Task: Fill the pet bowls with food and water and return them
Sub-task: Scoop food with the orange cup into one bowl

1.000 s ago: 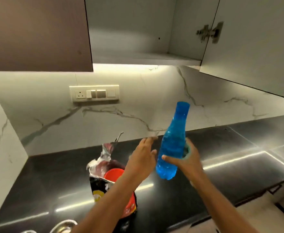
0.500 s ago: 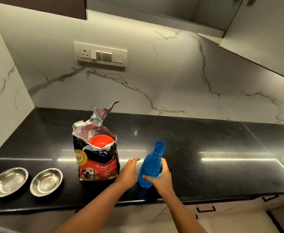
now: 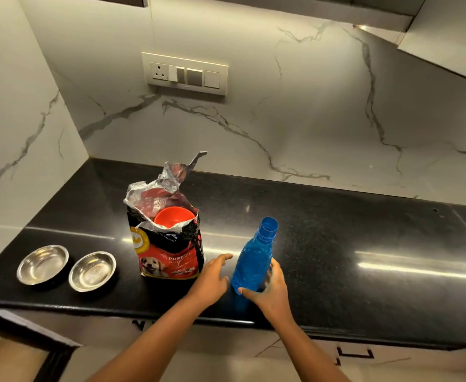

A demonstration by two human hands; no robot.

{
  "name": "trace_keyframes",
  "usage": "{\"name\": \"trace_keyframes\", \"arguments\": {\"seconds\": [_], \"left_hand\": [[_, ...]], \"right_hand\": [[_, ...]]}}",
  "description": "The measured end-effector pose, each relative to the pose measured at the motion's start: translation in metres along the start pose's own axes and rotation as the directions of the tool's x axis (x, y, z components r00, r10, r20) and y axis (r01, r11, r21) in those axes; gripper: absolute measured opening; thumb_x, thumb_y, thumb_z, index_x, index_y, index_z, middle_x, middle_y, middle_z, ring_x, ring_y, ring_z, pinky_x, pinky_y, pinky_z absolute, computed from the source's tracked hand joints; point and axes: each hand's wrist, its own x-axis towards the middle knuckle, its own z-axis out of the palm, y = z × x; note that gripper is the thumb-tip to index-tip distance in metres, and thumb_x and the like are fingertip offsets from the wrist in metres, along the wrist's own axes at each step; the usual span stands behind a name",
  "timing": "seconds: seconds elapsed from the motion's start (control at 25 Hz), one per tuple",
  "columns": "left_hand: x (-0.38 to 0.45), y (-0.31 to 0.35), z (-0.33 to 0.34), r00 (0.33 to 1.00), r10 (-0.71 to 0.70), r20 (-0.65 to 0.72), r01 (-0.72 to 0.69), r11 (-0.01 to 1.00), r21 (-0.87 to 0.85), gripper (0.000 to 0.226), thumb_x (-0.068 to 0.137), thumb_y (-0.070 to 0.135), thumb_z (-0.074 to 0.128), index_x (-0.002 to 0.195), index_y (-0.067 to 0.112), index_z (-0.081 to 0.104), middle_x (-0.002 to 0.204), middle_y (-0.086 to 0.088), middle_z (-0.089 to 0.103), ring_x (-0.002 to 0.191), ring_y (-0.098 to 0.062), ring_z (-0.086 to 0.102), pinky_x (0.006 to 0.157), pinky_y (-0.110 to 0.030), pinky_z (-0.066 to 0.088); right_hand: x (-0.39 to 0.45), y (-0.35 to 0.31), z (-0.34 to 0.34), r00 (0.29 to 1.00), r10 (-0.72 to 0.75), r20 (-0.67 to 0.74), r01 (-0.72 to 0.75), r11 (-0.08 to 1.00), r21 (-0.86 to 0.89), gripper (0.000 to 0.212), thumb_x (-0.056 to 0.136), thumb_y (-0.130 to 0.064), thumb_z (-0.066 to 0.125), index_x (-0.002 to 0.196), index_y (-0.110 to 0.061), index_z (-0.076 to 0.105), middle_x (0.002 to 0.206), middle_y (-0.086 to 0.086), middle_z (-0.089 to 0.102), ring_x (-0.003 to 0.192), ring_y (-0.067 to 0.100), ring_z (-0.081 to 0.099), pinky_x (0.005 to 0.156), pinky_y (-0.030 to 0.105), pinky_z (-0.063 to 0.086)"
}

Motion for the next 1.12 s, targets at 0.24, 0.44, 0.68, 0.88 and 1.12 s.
{"name": "trace_keyframes", "arguments": {"seconds": [0.24, 0.44, 0.68, 0.88, 1.12], "left_hand": [[-0.02, -0.021, -0.015, 0.997, -0.069, 0.029, 0.071, 0.994, -0.078, 0.042, 0.094, 0.017, 0.06, 0.134, 0.028, 0.054, 0.134, 0.004, 0.054, 0.13, -0.011, 0.049, 0.103, -0.027, 0.042], [-0.043, -0.046, -0.045, 0.993, -0.12, 0.004, 0.12, 0.987, -0.103, 0.03, 0.092, 0.02, 0.062, 0.12, 0.031, 0.061, 0.118, 0.002, 0.066, 0.109, -0.007, 0.062, 0.096, -0.022, 0.049], [-0.072, -0.066, -0.118, 0.958, -0.194, -0.212, 0.133, 0.953, -0.271, 0.013, 0.091, 0.022, 0.066, 0.098, 0.033, 0.068, 0.095, 0.005, 0.073, 0.083, -0.011, 0.065, 0.075, -0.026, 0.051], [-0.066, -0.053, -0.184, 0.884, -0.139, -0.446, -0.044, 0.926, -0.375, 0.01, 0.097, 0.026, 0.057, 0.104, 0.026, 0.063, 0.098, -0.008, 0.072, 0.087, -0.022, 0.071, 0.075, -0.04, 0.058], [-0.037, -0.01, -0.245, 0.878, -0.115, -0.464, -0.032, 0.955, -0.297, 0.062, 0.08, 0.077, 0.041, 0.106, 0.024, 0.059, 0.073, -0.005, 0.068, 0.062, -0.016, 0.061, 0.059, -0.033, 0.052]], "right_hand": [[-0.033, 0.022, 0.016, 0.975, 0.207, -0.078, -0.217, 0.962, -0.165, 0.041, 0.074, -0.027, 0.089, 0.099, -0.021, 0.056, 0.083, -0.009, 0.066, 0.078, 0.009, 0.066, 0.08, 0.041, 0.058], [-0.035, -0.011, 0.049, 0.972, 0.056, 0.229, -0.053, 0.998, -0.018, 0.025, 0.078, -0.018, 0.084, 0.091, -0.027, 0.065, 0.078, 0.005, 0.074, 0.075, 0.013, 0.071, 0.08, 0.038, 0.06], [-0.005, -0.107, 0.05, 0.986, -0.147, 0.08, 0.137, 0.982, 0.128, 0.017, 0.084, -0.013, 0.077, 0.096, -0.023, 0.069, 0.08, 0.0, 0.072, 0.077, 0.009, 0.07, 0.071, 0.027, 0.059], [0.014, -0.187, 0.027, 0.959, -0.284, -0.007, 0.283, 0.952, 0.117, 0.011, 0.087, -0.017, 0.076, 0.093, -0.024, 0.07, 0.08, 0.001, 0.075, 0.077, 0.016, 0.074, 0.073, 0.037, 0.064], [0.043, -0.265, 0.055, 0.909, -0.381, 0.171, 0.408, 0.899, -0.163, 0.017, 0.087, -0.023, 0.078, 0.101, -0.016, 0.074, 0.088, 0.001, 0.075, 0.082, 0.014, 0.072, 0.077, 0.026, 0.062]]}}
